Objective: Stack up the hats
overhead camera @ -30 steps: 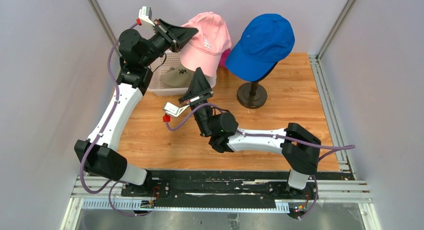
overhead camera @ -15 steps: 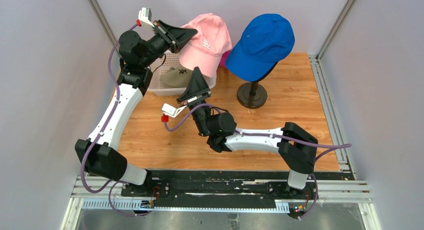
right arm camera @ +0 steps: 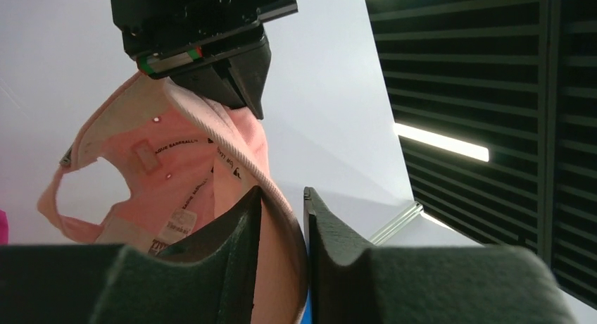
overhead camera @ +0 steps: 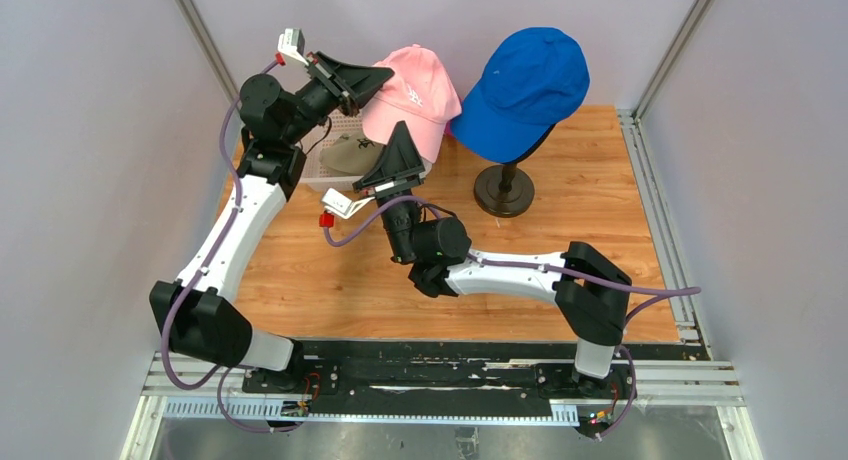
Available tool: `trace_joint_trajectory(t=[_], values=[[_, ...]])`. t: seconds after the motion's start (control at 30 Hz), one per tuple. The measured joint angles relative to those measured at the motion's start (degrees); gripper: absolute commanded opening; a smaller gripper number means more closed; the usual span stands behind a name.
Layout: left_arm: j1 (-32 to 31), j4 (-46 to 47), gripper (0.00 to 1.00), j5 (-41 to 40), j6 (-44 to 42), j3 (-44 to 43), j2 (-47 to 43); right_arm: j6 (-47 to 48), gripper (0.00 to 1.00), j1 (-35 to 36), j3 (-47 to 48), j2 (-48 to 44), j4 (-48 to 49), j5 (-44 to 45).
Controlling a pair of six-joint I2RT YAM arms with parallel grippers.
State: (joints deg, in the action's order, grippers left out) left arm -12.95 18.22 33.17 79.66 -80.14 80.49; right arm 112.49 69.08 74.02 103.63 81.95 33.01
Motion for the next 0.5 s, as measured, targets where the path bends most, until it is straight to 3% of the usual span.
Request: trace_joint_trajectory(t=[0.17, 0.3, 0.43, 0.5], values=[[0.11, 2.16, 0.0, 0.15, 1.7, 1.16, -0.68, -0.44, 0.22, -0.2, 0.39, 0.0, -0.37, 1.16], [0.39, 5.57, 0.0, 0.2, 3.85, 2.93, -1.62, -0.85, 0.02, -0.28, 0.39, 0.0, -0.57, 2.05], [0.96, 8.2, 0.01, 0.31, 5.31, 3.45, -2.21, -1.46, 0.01, -0.31, 0.39, 0.0, -1.55, 2.34], [1.25, 9.18, 0.09, 0.35, 5.73, 3.67, -2.36, -1.49, 0.01, -0.28, 0.39, 0.0, -1.57, 1.99]])
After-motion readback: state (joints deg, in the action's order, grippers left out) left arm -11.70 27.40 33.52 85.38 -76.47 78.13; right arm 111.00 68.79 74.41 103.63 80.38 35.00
